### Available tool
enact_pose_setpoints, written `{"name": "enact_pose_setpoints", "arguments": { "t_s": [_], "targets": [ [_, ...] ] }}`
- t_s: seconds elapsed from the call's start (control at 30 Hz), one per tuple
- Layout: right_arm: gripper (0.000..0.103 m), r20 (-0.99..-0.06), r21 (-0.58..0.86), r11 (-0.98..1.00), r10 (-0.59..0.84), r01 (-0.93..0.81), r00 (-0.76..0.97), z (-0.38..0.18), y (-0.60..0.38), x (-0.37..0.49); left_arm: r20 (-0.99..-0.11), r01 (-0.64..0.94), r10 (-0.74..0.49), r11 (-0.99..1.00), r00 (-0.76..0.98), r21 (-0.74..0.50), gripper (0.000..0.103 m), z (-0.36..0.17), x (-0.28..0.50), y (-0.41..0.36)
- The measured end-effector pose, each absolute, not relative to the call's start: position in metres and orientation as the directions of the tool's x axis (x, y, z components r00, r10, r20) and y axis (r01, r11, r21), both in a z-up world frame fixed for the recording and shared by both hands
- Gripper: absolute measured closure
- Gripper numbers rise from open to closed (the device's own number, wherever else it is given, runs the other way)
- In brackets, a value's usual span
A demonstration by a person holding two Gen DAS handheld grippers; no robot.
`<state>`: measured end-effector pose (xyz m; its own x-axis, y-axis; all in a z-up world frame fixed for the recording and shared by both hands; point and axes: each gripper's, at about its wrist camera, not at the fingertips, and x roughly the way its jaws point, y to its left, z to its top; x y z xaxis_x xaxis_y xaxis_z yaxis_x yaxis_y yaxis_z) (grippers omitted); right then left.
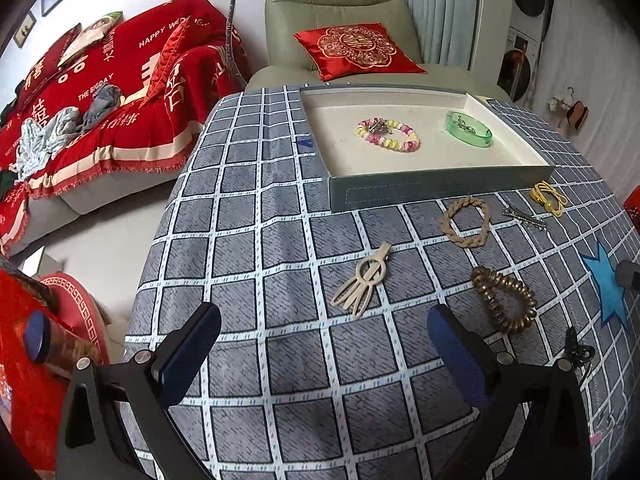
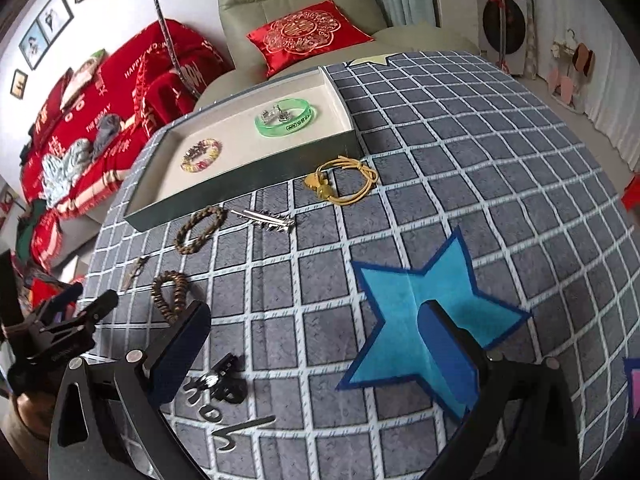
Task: Organize jewelry
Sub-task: 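Grasp the beige tassel pendant with the left gripper while the right grasps the yellow cord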
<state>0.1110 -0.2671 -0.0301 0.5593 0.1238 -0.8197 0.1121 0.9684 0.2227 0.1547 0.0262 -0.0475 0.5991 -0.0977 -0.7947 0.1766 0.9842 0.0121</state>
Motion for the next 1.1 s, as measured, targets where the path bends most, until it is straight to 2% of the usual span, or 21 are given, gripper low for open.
{"name": "enact_pose_setpoints", "arguments": {
  "t_s": [0.17,0.3,0.6,0.67,0.7,0.8,0.9,1.1],
  "targets": [
    [0.001,-0.819,0.192,0.978,0.115,0.081,0.562,-0.03,-0.268,0.13,-0.78,0.196,-0.116,0.981,0.615,0.009,0.0,-0.046,0.162,0.024],
    [0.01,-0.814,0.176,0.982,0.108,0.066,0.57,-0.029,-0.269,0.15,-0.777,0.21,-0.109,0.977,0.62,0.031,0.0,-0.047,0.169,0.018],
    [0.04,-0.832,0.133,0.99,0.091,0.039,0.547,-0.04,-0.265,0.191,-0.785,0.248,-0.139,0.968,0.603,0.02,0.001,-0.052,0.186,0.015],
    [0.051,-0.84,0.113,0.993,0.077,0.034,0.538,-0.045,-0.263,0.198,-0.784,0.261,-0.14,0.965,0.605,0.029,0.003,-0.052,0.186,0.013],
    [0.052,-0.843,0.106,0.994,0.074,0.03,0.532,-0.047,-0.263,0.202,-0.785,0.273,-0.142,0.961,0.603,0.035,0.011,-0.053,0.187,0.012],
    [0.053,-0.852,0.094,0.995,0.067,0.026,0.52,-0.054,-0.262,0.21,-0.799,0.294,-0.149,0.955,0.583,0.037,0.012,-0.058,0.189,0.01],
    [0.055,-0.856,0.064,0.998,0.051,0.008,0.514,-0.058,-0.258,0.215,-0.808,0.313,-0.163,0.949,0.566,0.028,0.021,-0.061,0.19,0.008],
    [0.059,-0.857,-0.009,1.0,0.004,-0.023,0.515,-0.058,-0.247,0.216,-0.816,0.337,-0.207,0.941,0.54,-0.015,0.021,-0.065,0.193,0.006]
  ]
}}
